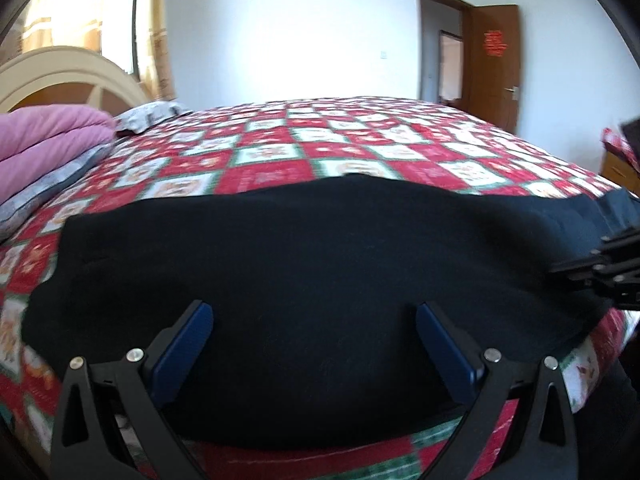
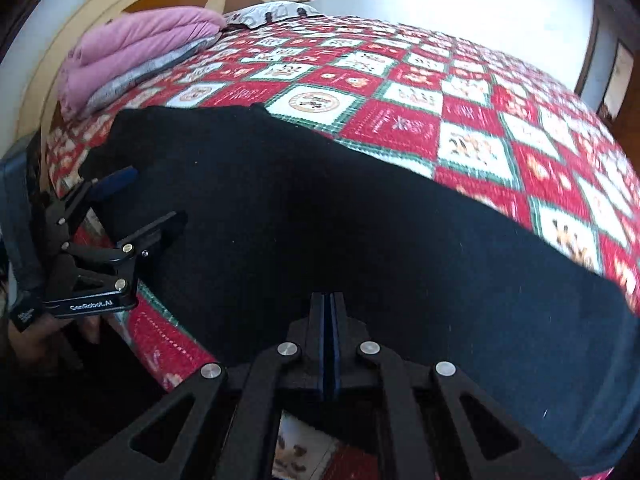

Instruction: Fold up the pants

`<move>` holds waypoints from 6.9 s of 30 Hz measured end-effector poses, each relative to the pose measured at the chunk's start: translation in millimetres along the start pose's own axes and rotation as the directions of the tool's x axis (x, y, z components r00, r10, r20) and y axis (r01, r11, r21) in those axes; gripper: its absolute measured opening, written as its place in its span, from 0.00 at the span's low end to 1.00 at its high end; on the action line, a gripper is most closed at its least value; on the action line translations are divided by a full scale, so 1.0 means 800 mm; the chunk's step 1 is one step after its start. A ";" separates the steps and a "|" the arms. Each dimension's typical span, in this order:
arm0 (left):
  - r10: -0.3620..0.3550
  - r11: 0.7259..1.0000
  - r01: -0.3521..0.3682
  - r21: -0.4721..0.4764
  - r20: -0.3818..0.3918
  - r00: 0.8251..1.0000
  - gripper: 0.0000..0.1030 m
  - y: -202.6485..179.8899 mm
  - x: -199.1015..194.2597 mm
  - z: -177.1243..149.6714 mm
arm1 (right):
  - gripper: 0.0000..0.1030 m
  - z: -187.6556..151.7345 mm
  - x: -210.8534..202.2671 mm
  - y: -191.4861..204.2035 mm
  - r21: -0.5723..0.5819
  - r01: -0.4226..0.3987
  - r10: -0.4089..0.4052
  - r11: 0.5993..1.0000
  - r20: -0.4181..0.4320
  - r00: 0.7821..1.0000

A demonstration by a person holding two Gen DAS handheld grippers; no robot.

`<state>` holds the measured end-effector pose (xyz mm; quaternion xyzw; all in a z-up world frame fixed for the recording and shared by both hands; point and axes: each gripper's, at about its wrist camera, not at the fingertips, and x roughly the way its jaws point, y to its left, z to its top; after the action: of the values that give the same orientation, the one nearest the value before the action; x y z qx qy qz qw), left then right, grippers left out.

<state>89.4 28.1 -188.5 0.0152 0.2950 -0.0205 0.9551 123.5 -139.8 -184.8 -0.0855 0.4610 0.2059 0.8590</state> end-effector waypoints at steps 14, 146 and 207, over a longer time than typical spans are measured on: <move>0.007 1.000 -0.007 0.023 0.001 1.000 1.00 -0.001 -0.013 -0.004 | 0.03 -0.054 -0.030 -0.048 0.125 0.008 -0.014 0.992 0.047 0.999; -0.057 0.982 0.075 -0.175 0.109 0.992 1.00 0.008 -0.023 -0.006 | 0.11 -0.001 -0.058 -0.008 0.090 0.004 -0.030 0.996 0.293 0.956; 0.185 0.973 -0.180 -0.145 0.023 0.982 1.00 0.185 -0.039 0.059 | 0.55 -0.077 -0.121 -0.074 0.147 0.219 -0.254 0.965 0.297 0.920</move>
<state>97.0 174.5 -129.6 -0.0261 0.2757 0.0881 0.9569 54.9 -240.4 -141.4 -0.0587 0.3156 0.0856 0.9432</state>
